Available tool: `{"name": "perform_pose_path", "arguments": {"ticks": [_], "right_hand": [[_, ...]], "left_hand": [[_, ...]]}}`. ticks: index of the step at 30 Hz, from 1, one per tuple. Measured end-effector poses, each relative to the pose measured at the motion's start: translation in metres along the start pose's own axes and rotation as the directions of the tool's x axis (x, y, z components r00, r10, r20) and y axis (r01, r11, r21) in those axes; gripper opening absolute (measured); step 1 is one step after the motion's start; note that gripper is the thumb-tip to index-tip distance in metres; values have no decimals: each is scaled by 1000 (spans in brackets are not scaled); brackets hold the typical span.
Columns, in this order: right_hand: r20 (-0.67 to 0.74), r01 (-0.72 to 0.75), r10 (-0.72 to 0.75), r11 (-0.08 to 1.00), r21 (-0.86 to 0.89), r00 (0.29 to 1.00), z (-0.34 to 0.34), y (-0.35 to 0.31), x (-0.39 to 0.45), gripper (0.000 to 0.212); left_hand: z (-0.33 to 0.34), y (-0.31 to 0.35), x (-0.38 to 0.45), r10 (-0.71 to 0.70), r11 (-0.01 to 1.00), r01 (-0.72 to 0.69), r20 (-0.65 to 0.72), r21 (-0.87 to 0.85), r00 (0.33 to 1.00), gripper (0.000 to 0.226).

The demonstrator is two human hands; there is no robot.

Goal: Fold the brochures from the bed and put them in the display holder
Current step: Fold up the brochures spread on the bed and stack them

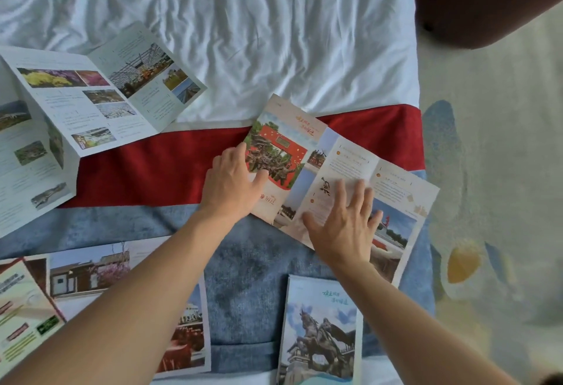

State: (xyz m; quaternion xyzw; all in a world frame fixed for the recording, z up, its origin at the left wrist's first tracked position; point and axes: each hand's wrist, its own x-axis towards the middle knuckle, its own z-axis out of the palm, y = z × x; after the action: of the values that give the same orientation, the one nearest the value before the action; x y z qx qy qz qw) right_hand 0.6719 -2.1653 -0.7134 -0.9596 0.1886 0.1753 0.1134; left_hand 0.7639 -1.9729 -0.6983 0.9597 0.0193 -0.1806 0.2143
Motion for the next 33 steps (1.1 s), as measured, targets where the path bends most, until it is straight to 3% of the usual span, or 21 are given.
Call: {"name": "perform_pose_path", "arguments": {"ticks": [5,7,12,16,18,22,26,30,33], "right_hand": [[-2,-9,10,993,116,1000,-4,16,-1,97],[-15,-9,12,985,174,1000,-9,21,0,94],[7,20,-23,970,240,1000,-17,33,-2,88],[17,61,-69,957,284,997,-19,35,-7,84],[14,72,-82,941,329,997,-19,35,-9,82],[2,83,-91,911,404,996,-20,40,-11,75],[8,50,-62,877,478,998,-24,54,-12,71],[-14,25,-21,879,475,1000,-26,69,-14,63],[-81,-3,36,926,378,996,-28,83,-16,62]], "left_hand": [[1,8,-1,-85,996,84,-52,-15,995,52],[0,10,-1,-148,982,140,-53,-126,988,44],[-6,9,1,-388,858,347,-36,-379,921,24],[-12,12,-4,-461,741,377,-14,-555,887,26],[-13,16,-10,-448,719,355,-7,-598,894,26],[-11,23,-20,-348,789,280,-23,-547,937,20],[-2,38,-29,-286,733,271,80,-624,955,25],[15,59,-39,-146,827,183,112,-531,983,16],[30,76,-44,-110,870,150,111,-471,988,14]]}}
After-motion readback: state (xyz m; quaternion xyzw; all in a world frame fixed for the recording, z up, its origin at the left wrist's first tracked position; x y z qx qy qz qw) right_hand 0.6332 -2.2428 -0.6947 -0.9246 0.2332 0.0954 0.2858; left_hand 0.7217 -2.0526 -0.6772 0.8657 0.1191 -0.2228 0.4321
